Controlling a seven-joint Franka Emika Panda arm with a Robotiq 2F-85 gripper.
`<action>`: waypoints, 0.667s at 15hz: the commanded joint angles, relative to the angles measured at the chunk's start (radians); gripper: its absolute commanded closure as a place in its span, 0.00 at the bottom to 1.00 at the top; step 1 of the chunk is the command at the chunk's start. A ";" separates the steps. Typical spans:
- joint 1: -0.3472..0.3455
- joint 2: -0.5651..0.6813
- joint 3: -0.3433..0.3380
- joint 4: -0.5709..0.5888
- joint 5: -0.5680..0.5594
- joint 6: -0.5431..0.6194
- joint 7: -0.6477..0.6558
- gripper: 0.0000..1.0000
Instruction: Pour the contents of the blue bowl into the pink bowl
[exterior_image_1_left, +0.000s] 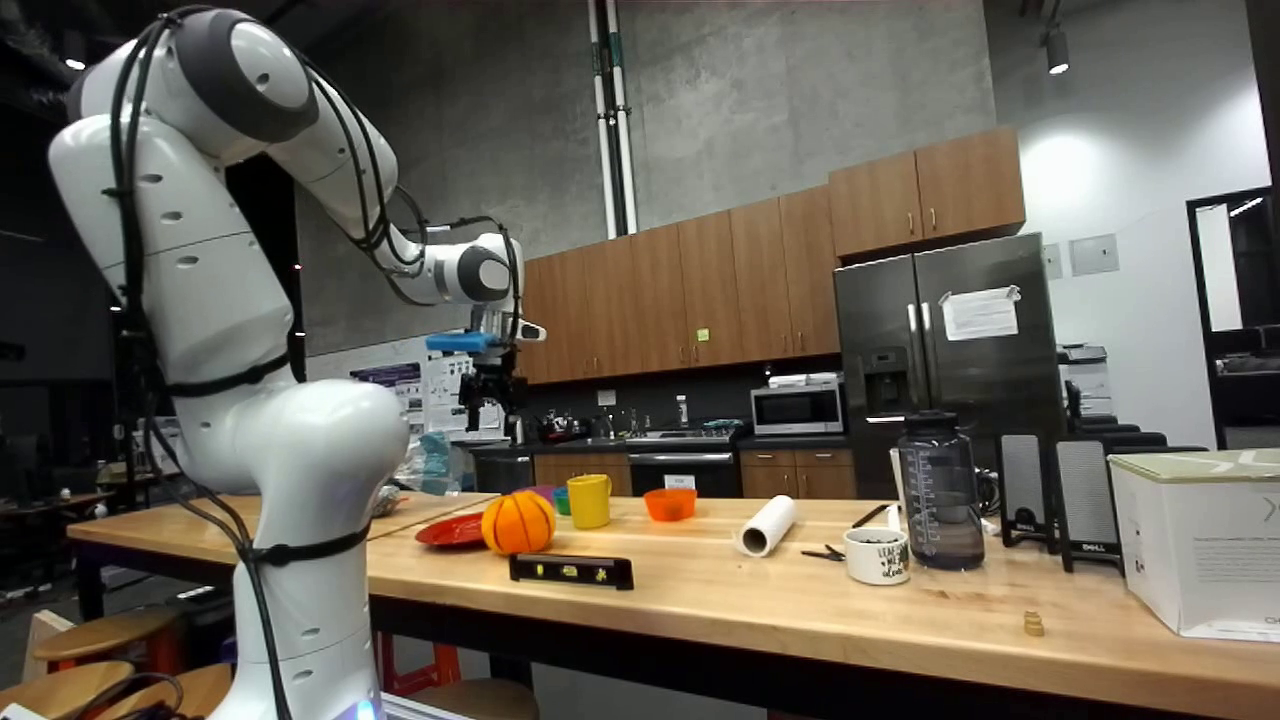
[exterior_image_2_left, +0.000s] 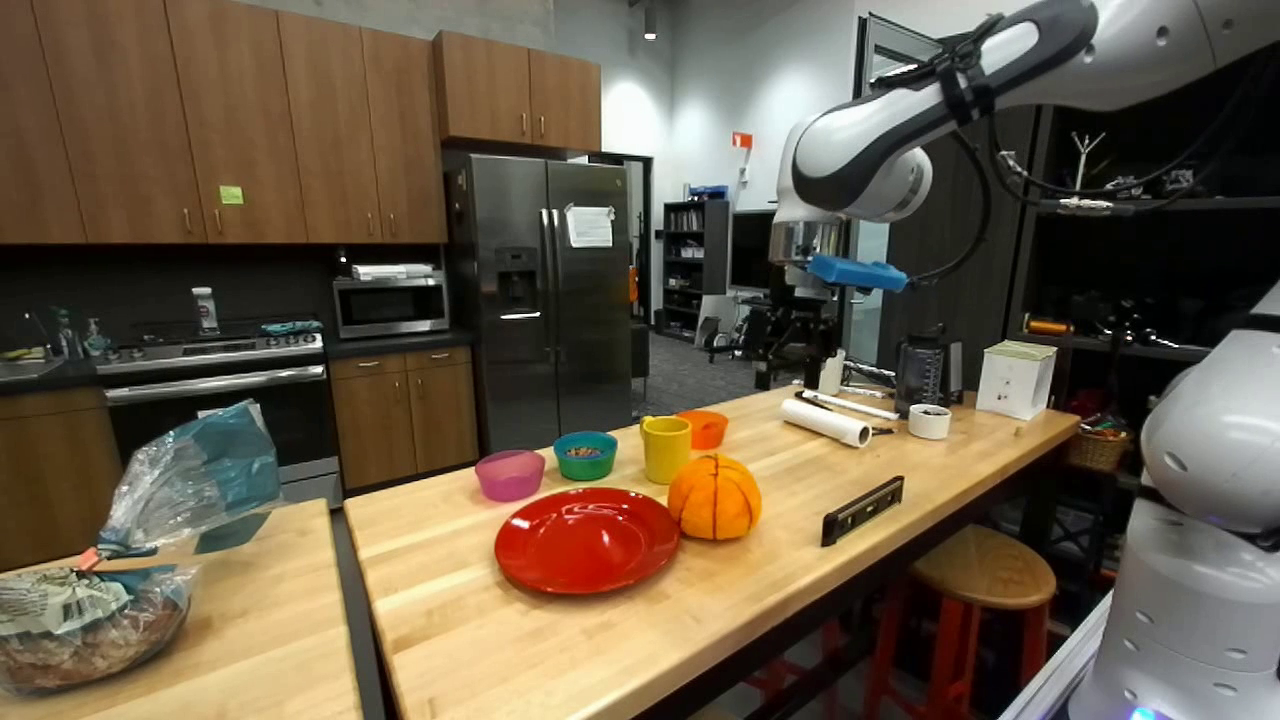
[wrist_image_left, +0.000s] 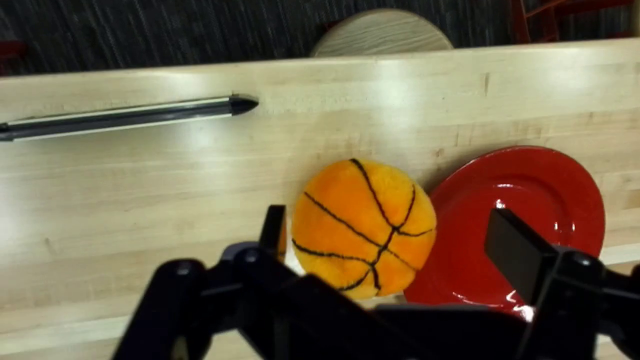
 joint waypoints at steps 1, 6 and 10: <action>-0.019 0.134 -0.007 0.100 -0.043 0.067 -0.041 0.00; -0.015 0.314 -0.012 0.244 -0.079 0.134 -0.100 0.00; -0.013 0.428 -0.011 0.361 -0.094 0.148 -0.134 0.00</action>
